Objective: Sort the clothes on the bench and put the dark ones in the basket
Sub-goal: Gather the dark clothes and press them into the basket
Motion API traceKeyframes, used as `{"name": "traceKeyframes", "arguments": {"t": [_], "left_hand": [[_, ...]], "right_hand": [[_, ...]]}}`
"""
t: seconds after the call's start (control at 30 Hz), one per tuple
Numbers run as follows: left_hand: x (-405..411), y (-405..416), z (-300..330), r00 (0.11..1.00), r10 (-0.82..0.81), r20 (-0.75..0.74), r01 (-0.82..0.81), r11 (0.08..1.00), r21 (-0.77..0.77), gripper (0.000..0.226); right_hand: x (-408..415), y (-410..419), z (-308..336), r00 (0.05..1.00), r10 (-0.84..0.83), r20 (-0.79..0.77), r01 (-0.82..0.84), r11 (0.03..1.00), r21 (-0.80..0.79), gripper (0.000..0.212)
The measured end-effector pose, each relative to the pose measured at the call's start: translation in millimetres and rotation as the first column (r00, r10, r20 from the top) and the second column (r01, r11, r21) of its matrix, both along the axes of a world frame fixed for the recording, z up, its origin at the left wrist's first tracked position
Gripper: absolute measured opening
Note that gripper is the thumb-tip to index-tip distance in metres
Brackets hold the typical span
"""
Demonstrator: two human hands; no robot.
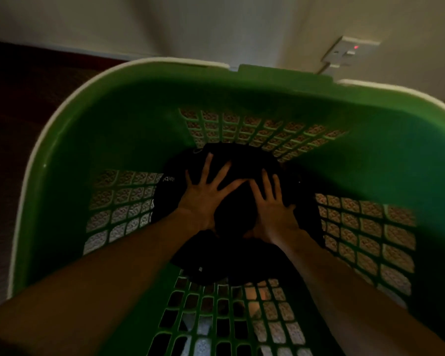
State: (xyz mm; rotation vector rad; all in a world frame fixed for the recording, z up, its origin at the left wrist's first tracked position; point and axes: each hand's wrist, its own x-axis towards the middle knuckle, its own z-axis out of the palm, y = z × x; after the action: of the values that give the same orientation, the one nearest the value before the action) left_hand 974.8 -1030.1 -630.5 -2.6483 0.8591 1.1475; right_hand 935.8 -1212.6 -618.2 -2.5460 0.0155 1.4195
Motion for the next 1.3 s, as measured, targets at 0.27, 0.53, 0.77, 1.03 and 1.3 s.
{"name": "traceKeyframes", "arguments": {"t": [0.27, 0.53, 0.77, 1.03, 1.3], "left_hand": [[-8, -8, 21, 1.000, 0.019, 0.006, -0.019, 1.000, 0.018, 0.138], [-48, 20, 60, 0.815, 0.528, -0.239, -0.546, 0.838, -0.009, 0.149], [-37, 24, -19, 0.819, 0.524, -0.233, -0.538, 0.843, 0.003, 0.121], [-48, 26, 36, 0.866, 0.488, -0.112, -0.497, 0.863, -0.088, 0.130], [-111, 23, 40, 0.678, 0.675, -0.290, -0.702, 0.712, 0.017, 0.152]], "right_hand": [[-8, 1, 14, 0.997, -0.078, 0.010, 0.078, 0.997, -0.020, 0.131], [-57, -27, 36, 0.924, -0.377, -0.066, 0.381, 0.921, 0.082, 0.153], [-33, -12, -14, 0.901, -0.428, -0.071, 0.432, 0.900, 0.059, 0.131], [-36, -18, 19, 0.911, -0.401, -0.091, 0.409, 0.908, 0.088, 0.151], [-95, 5, 29, 0.920, -0.387, -0.058, 0.388, 0.922, -0.001, 0.138]]}}
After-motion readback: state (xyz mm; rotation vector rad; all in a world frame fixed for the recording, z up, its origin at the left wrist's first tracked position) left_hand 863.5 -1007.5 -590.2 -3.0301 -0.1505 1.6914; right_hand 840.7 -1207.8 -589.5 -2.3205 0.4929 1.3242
